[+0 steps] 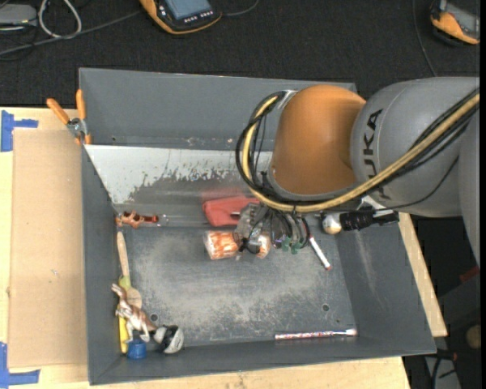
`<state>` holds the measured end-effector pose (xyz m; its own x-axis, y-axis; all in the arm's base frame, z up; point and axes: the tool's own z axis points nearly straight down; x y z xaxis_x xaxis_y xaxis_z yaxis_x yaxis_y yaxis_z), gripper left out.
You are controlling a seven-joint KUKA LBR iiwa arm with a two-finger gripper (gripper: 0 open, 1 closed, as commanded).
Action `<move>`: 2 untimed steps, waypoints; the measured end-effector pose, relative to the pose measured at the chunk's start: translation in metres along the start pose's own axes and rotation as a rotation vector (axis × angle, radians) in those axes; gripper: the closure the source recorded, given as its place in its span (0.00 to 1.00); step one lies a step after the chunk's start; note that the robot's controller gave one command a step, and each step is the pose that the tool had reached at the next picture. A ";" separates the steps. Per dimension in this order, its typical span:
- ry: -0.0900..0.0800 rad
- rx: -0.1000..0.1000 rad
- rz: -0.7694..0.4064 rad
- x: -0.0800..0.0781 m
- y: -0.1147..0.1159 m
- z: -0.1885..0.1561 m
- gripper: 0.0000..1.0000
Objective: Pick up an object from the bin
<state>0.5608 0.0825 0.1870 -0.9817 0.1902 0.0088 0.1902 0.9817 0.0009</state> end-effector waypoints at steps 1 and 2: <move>-0.004 -0.001 -0.208 -0.024 0.033 0.082 1.00; 0.005 0.001 -0.210 -0.017 0.028 0.040 1.00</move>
Offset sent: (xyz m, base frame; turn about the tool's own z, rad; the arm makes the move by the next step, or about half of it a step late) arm 0.0151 0.0144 0.1163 -0.0208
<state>0.5827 0.1070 0.1465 -0.9997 -0.0183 0.0136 -0.0183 0.9998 0.0023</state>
